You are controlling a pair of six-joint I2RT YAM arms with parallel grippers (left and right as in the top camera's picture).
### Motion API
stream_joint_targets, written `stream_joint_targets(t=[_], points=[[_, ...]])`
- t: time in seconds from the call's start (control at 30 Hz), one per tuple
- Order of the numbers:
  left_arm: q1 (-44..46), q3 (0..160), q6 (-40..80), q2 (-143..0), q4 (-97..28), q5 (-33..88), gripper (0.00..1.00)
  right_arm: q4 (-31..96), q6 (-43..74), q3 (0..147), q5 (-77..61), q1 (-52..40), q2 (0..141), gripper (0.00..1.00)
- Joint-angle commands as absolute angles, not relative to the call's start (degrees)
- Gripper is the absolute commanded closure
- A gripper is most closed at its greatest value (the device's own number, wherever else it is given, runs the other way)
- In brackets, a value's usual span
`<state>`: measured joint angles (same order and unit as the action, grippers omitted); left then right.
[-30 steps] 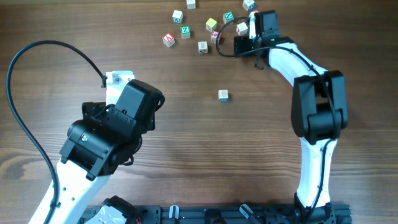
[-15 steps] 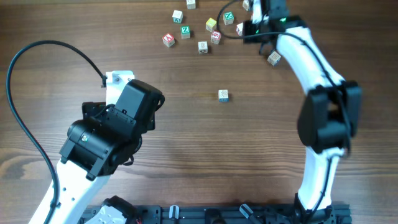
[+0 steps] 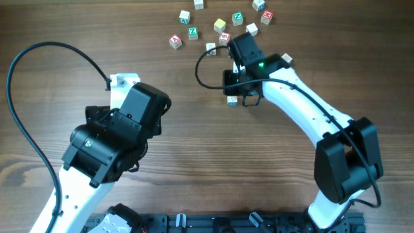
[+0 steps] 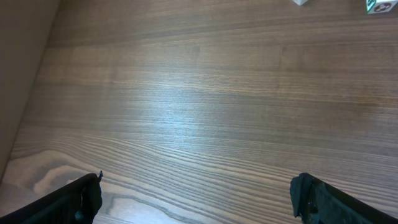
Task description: Form a tower
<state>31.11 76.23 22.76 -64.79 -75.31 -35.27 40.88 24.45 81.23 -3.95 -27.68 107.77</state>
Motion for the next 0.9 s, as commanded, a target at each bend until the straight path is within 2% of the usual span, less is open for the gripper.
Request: stream_joint_targets(t=[0.0,0.2,0.37,0.6,0.63,0.7,0.77,0.8,0.87], points=[[31.0,76.2,22.3,-64.2,-75.3,-35.4,0.0,39.4,26.2,79.0,-1.0,-29.1,108.4,0.8],[31.0,76.2,22.3,-64.2,-75.3,-35.4,0.0,38.1,27.2,79.0,8.2,-32.1,108.6,0.79],[31.0,76.2,22.3,-64.2,-75.3,-35.4,0.0,35.2,31.4,75.0,8.1,-32.1,112.9,0.78],[31.0,76.2,22.3,-64.2,-75.3,-35.4,0.0,35.2,31.0,75.0,8.1,-32.1,112.9,0.77],[31.0,76.2,22.3,-64.2,-75.3,-35.4,0.0,35.1,30.5,75.0,8.1,-32.1,112.9,0.73],[31.0,76.2,22.3,-64.2,-75.3,-35.4,0.0,35.1,30.0,75.0,8.1,-32.1,112.9,0.51],[31.0,76.2,22.3,-64.2,-75.3,-35.4,0.0,35.2,29.9,75.0,8.1,-32.1,112.9,0.16],[31.0,76.2,22.3,-64.2,-75.3,-35.4,0.0,35.2,29.9,75.0,8.1,-32.1,112.9,0.11],[31.0,76.2,22.3,-64.2,-75.3,-35.4,0.0,35.2,29.9,75.0,8.1,-32.1,112.9,0.07]])
